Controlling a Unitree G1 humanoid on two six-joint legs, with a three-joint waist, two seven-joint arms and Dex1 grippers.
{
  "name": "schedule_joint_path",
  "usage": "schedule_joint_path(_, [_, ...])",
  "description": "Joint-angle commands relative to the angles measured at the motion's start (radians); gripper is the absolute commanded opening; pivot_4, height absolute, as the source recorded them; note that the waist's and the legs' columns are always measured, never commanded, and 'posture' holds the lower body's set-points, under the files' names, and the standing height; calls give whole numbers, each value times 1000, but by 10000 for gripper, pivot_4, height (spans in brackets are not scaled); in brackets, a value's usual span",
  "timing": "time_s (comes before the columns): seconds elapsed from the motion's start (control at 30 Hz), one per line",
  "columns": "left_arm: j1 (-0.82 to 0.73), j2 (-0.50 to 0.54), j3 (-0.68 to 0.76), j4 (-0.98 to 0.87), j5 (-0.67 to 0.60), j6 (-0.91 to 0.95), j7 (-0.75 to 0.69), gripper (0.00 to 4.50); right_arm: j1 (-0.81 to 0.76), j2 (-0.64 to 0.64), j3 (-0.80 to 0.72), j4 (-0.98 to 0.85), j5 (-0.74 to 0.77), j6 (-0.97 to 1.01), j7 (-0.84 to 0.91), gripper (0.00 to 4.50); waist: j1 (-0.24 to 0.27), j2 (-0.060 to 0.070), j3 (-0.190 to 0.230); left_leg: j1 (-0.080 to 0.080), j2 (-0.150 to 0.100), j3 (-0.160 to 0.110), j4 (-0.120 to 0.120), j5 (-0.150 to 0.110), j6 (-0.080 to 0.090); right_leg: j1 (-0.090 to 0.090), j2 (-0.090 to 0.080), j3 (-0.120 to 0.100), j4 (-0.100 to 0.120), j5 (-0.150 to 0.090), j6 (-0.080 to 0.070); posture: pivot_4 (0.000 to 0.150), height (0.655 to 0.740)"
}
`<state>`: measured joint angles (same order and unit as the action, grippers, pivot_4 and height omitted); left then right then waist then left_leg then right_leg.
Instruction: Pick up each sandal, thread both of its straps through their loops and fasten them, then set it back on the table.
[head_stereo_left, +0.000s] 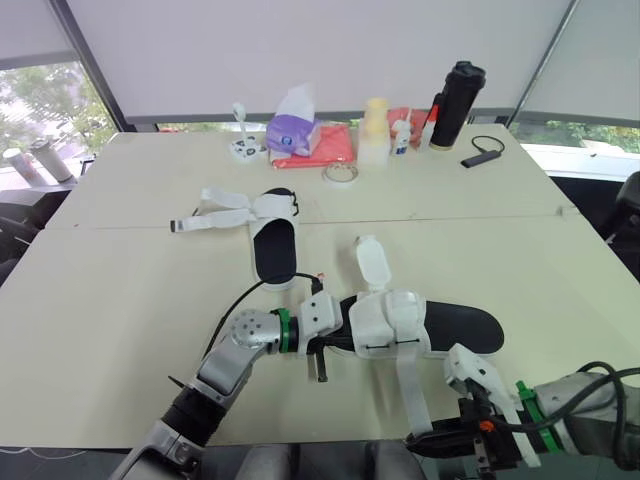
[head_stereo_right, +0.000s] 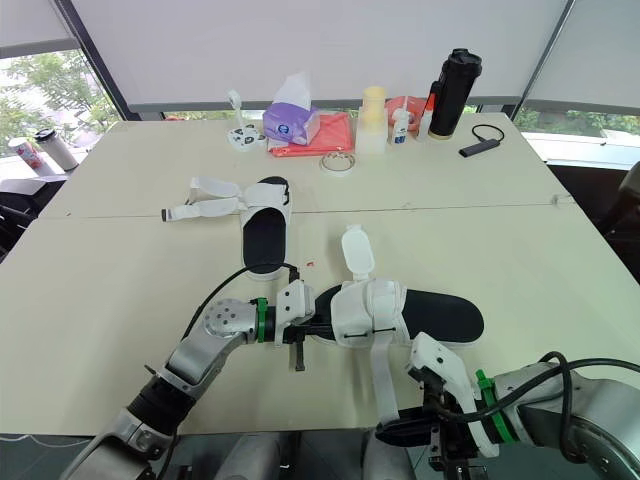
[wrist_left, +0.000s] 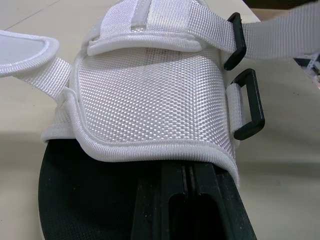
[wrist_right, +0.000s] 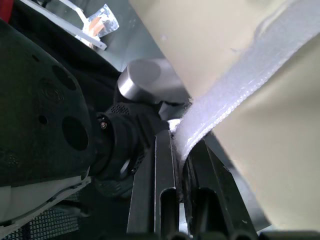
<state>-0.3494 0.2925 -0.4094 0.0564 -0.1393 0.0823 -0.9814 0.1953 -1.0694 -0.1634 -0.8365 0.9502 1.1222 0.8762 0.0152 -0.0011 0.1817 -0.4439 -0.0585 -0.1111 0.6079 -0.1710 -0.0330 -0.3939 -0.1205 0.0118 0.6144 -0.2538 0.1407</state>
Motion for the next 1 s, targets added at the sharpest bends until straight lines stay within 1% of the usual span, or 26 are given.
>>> schedule_joint_path(0.03, [10,6,-16,-3,12,12,-10,0,-11,-37,-73,-58,21,-48,30,162,0,0,0,0,0,0,0,0,0,0,0,0,0,0,0,1500,7296])
schedule_joint_path(0.17, [6,3,-16,5,13,7,-9,0,-99,-57,-131,-30,95,-54,30,162,0,0,0,0,0,0,0,-1,-2,0,0,0,0,0,0,1500,7296])
schedule_joint_path(0.3, [4,-1,-16,10,13,4,-7,0,-185,-71,-138,17,134,-47,20,162,2,0,0,-1,0,0,0,-1,-2,0,0,0,-1,0,0,1500,7296])
schedule_joint_path(0.37, [2,-6,-16,15,14,1,-4,0,-293,-67,-111,96,146,-44,12,162,-1,0,0,-1,0,0,0,-1,-1,0,-1,0,-2,0,0,1500,7296])
schedule_joint_path(0.47, [0,-10,-15,18,15,-1,1,0,-505,-30,-8,254,109,-32,1,162,-2,0,0,0,0,1,1,-1,0,0,-2,0,-2,0,-1,1500,7296])
schedule_joint_path(0.63, [-1,-13,-13,19,19,-1,5,0,-706,24,112,413,58,-3,6,162,-2,0,0,-2,0,2,0,-1,1,-3,-2,0,-2,1,-1,1500,7296])
schedule_joint_path(0.8, [2,-11,-10,14,18,4,10,0,-787,52,201,487,-12,-4,42,162,-4,0,1,-3,0,3,-2,0,2,-5,-2,0,0,1,-1,1500,7296])
schedule_joint_path(0.9, [2,-10,-9,13,19,4,12,0,-802,48,250,493,-64,-18,78,162,-3,0,1,-2,0,3,-2,0,2,-5,-1,0,0,1,-1,1500,7296])
schedule_joint_path(1.0, [1,-10,-9,14,19,4,13,0,-807,52,263,497,-85,-19,102,162,-3,0,1,-2,0,3,-2,0,2,-5,-1,0,0,1,-1,1500,7296])
